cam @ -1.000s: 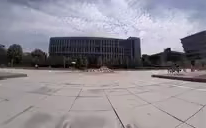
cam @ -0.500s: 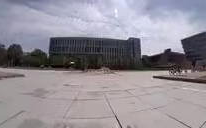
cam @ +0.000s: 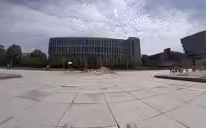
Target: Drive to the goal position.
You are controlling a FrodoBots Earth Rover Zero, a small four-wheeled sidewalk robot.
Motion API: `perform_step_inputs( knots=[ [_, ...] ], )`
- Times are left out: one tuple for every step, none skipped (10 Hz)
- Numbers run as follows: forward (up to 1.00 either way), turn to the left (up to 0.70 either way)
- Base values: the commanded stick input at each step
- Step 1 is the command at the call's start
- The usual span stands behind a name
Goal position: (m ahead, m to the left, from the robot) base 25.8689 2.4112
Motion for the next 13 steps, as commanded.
perform_step_inputs(
  knots=[
    [0.45, 0.00],
    [0.45, 0.00],
    [0.45, -0.27],
    [0.45, -0.27],
    [0.45, -0.27],
    [0.45, -0.27],
    [0.45, -0.27],
    [0.45, -0.27],
    [0.45, -0.06],
    [0.45, 0.00],
    [0.45, 0.00],
    [0.45, 0.00],
    [0.45, 0.00]
  ],
)
